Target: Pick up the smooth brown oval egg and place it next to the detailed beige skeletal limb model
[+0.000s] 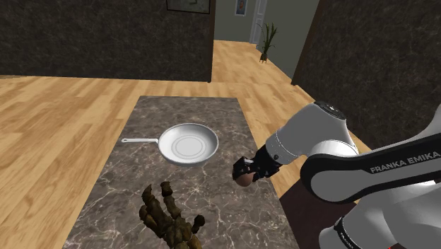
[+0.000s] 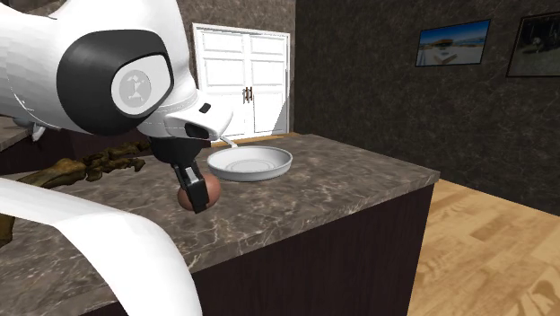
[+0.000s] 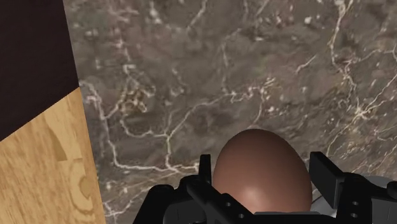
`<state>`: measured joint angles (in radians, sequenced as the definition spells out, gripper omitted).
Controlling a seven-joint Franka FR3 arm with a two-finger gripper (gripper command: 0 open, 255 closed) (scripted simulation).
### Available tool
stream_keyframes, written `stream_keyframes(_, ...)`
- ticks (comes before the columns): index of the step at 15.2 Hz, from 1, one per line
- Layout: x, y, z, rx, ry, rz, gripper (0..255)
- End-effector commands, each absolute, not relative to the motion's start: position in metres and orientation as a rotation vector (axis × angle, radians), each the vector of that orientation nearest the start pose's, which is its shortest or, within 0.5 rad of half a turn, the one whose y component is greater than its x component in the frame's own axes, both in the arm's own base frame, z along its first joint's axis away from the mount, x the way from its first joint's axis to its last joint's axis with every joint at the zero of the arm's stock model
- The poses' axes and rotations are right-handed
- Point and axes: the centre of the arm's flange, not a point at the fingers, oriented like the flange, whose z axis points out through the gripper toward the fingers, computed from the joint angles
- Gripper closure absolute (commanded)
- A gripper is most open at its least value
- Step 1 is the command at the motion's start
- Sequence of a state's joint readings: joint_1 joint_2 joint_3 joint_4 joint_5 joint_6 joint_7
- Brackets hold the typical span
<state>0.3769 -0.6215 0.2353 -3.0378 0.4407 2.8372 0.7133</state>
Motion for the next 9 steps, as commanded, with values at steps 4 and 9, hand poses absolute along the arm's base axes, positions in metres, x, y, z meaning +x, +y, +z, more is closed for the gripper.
stream_keyframes(4,0.281,0.154,0.339,-2.703,0.702,-0.412,0)
stream_keyframes(9,0.276,0.151,0.351,-2.703,0.702,-0.412,0)
